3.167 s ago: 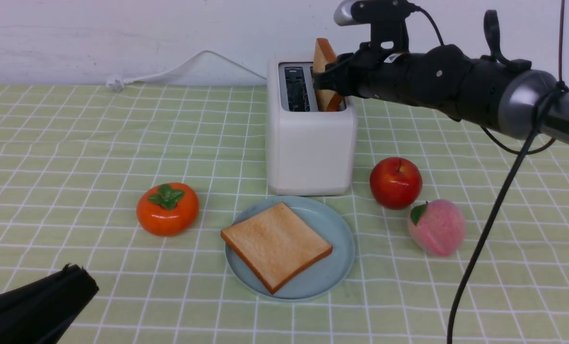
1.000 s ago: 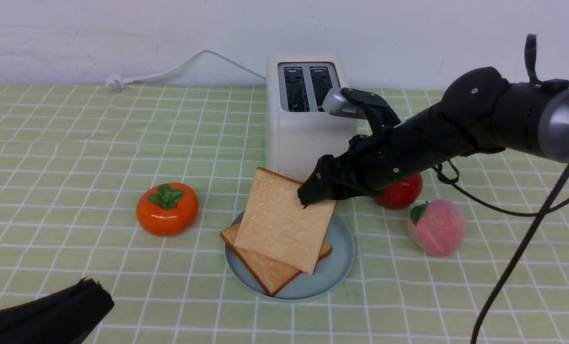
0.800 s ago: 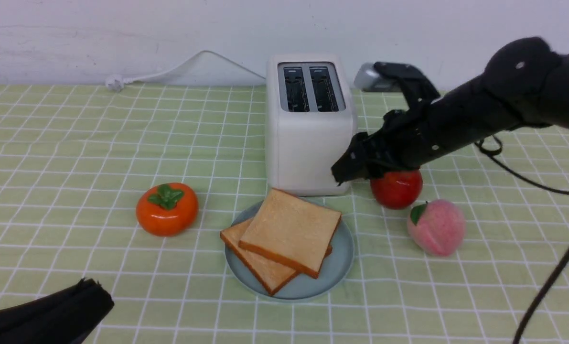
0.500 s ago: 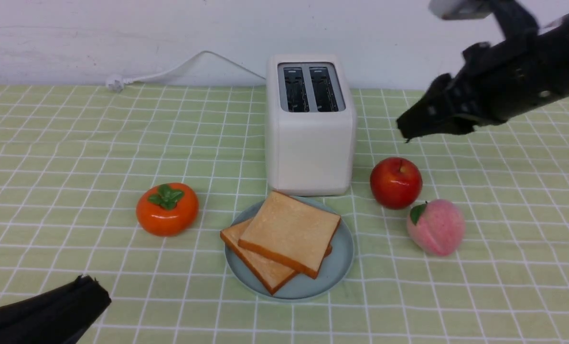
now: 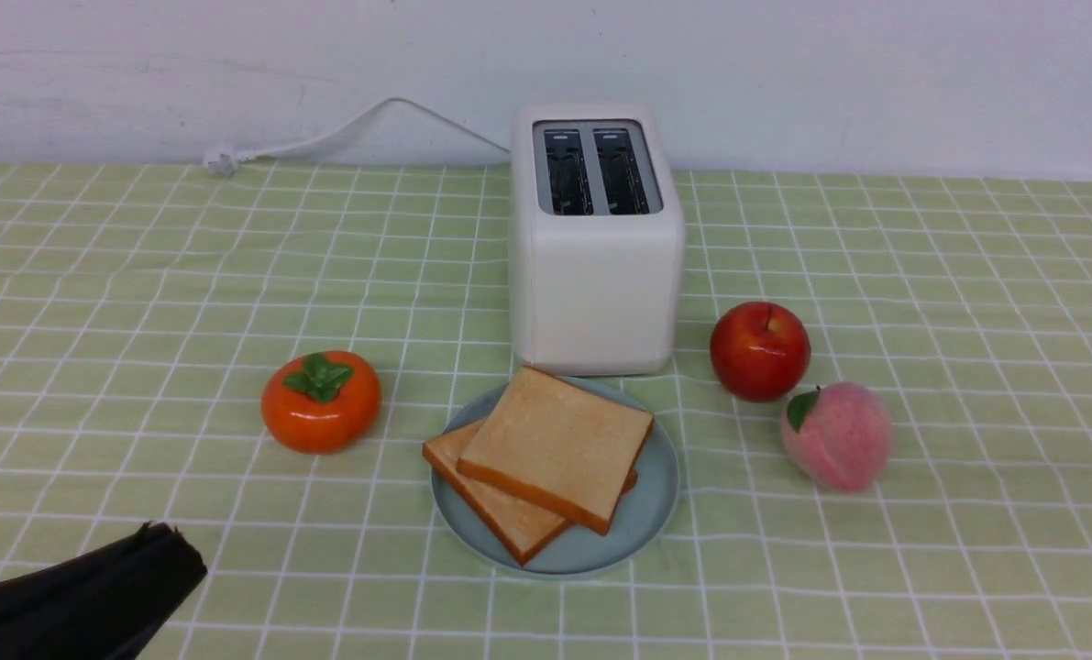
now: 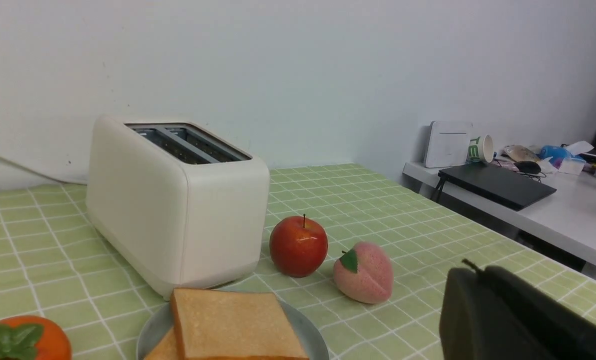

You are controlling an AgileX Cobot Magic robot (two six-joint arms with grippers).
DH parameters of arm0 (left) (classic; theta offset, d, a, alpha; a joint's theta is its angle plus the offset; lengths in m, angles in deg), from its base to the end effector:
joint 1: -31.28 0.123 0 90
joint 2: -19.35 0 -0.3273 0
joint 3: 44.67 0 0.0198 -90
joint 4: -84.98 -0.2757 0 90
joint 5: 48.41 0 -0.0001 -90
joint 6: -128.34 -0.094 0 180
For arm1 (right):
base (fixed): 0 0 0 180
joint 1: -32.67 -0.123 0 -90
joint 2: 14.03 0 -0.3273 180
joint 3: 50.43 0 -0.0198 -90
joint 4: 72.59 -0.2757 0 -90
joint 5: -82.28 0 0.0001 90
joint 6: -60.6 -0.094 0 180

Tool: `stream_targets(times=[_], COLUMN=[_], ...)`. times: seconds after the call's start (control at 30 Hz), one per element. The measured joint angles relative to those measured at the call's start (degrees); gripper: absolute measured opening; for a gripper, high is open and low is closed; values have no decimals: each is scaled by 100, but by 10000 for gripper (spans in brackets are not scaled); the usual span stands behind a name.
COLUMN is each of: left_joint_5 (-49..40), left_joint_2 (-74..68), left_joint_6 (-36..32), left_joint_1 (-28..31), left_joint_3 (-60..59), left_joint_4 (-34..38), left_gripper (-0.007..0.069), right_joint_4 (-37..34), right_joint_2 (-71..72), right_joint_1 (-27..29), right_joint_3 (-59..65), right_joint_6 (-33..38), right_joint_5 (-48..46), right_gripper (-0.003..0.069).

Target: Take toasted bread from bread machine on green coffee tablecloth place on plate.

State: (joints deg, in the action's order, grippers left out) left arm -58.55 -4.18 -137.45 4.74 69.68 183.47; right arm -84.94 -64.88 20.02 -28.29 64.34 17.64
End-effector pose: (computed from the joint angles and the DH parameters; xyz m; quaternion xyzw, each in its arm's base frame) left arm 0.0533 -0.0450 0.2812 0.1449 0.6775 -0.2991 0.6562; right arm 0.1072 0.0427 0.4088 -0.1244 0.9187 0.1349 0.3499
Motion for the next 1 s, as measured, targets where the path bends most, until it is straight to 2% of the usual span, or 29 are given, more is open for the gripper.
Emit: stream_targets(times=[0.2, 0.43, 0.9, 1.0], left_joint_5=[58, 99, 104, 104], left_joint_2=[0, 0, 0, 0], left_joint_6=[0, 0, 0, 0], left_joint_1=[0, 0, 0, 0], left_joint_3=[0, 0, 0, 0], left_joint_4=[0, 0, 0, 0], left_gripper=[-13, -13, -13, -12], right_joint_4=[149, 238, 305, 412], right_joint_2=[1510, 2474, 2677, 3022], right_joint_1=[0, 0, 9, 240], right_joint_3=[1405, 2559, 2966, 3063], right_joint_6=[-459, -905, -955, -931], right_joint_5=[529, 1321, 1311, 1739], right_gripper=[-2, 4, 17, 18])
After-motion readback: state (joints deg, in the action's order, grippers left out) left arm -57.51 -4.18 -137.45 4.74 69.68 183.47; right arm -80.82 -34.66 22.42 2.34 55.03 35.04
